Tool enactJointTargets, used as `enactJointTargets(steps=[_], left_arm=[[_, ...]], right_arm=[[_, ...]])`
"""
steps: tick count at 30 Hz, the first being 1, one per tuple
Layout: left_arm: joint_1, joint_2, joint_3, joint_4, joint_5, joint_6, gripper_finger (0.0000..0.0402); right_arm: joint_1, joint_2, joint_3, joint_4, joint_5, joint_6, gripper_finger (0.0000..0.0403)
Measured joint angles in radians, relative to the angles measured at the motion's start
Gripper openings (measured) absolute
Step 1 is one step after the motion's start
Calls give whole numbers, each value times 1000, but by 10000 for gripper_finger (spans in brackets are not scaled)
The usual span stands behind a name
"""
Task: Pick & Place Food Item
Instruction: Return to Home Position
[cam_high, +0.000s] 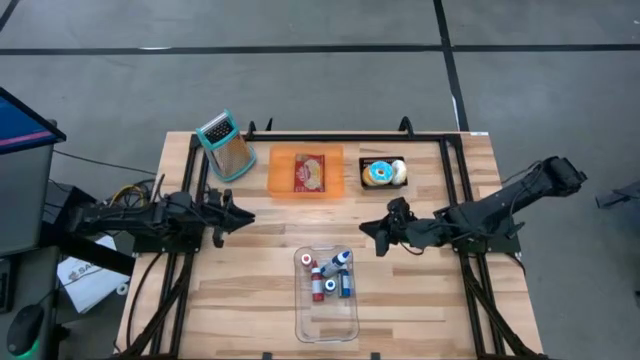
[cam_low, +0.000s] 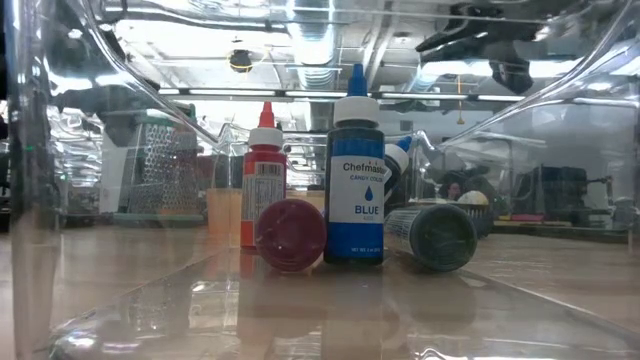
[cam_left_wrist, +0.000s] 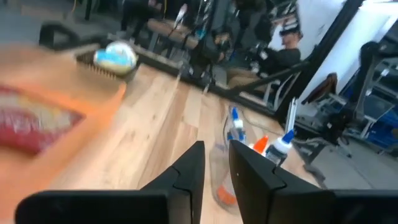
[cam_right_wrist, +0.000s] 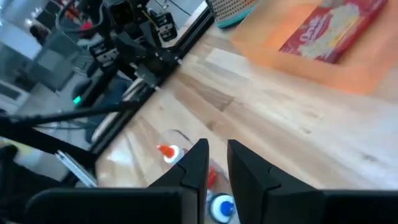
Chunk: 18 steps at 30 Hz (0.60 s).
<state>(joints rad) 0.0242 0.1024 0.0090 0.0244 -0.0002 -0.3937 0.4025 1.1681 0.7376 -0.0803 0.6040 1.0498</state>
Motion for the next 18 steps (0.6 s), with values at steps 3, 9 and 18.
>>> enactJointTargets(steps=[3, 9, 18], left_arm=[[0, 50, -2, 16, 1, -6, 72], [0, 126, -2, 39, 1, -7, 68], [0, 198, -2, 44, 0, -7, 67]], right_arm=[[-18, 1, -1, 9, -21, -77, 53], [-98, 15, -108, 192, -164, -278, 53], [-297, -143, -393, 549, -621, -528, 51]])
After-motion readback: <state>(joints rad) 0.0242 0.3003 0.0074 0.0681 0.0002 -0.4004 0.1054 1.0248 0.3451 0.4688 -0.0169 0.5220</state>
